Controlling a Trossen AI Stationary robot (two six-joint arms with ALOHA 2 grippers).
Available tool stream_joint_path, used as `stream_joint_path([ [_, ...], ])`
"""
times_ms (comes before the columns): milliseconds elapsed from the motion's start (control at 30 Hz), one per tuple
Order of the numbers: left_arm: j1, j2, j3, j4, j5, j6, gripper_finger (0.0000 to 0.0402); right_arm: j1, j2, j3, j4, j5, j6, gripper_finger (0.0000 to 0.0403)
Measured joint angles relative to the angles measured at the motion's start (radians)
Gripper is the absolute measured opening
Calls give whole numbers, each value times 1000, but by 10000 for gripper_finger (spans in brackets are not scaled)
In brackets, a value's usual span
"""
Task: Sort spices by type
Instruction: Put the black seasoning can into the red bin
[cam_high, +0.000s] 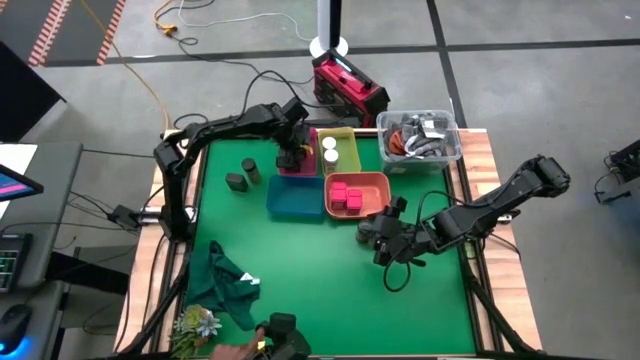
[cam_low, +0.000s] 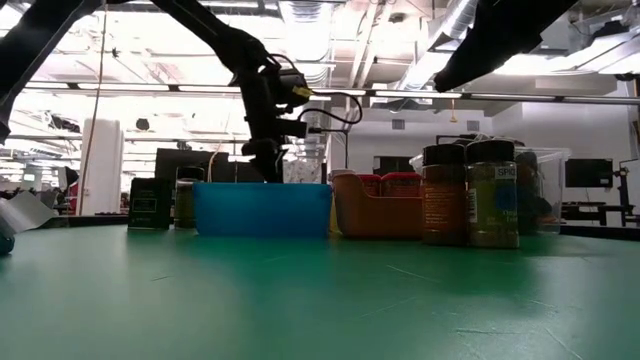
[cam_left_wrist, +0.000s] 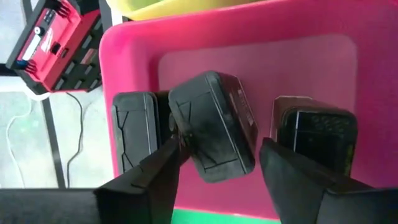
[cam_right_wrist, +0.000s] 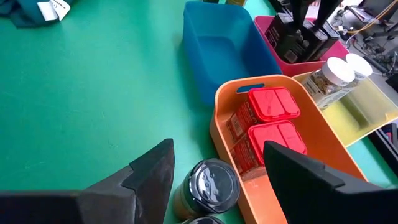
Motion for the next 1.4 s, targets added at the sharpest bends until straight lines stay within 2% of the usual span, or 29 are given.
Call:
stream_joint_path([
  [233, 0, -27, 0, 10, -30, 2, 213, -8, 0, 0, 14, 0, -19, 273],
  [533, 0, -114, 1, 33, -35, -88, 215, -28, -1, 0, 23, 17, -48, 273],
  [800, -6, -200, 1, -40, -42, -117, 252, -33, -16, 0, 19, 38, -137, 273],
  [967, -28, -287, 2, -238, -4, -128, 260, -33, -53, 0, -51, 61, -138, 273],
  [1100, -41, -345, -19, -441, 1, -235, 258, -33, -83, 0, -69, 83, -134, 273],
  [1267, -69, -429, -53, -597, -114, -346, 252, -31, -89, 0, -66, 82, -149, 273],
  [1333, -75, -469, -88, -615, -169, -388, 250, -30, -88, 0, -57, 82, -150, 273],
  [1400, -76, -509, -134, -609, -175, -425, 250, -30, -87, 0, -36, 82, -165, 273],
])
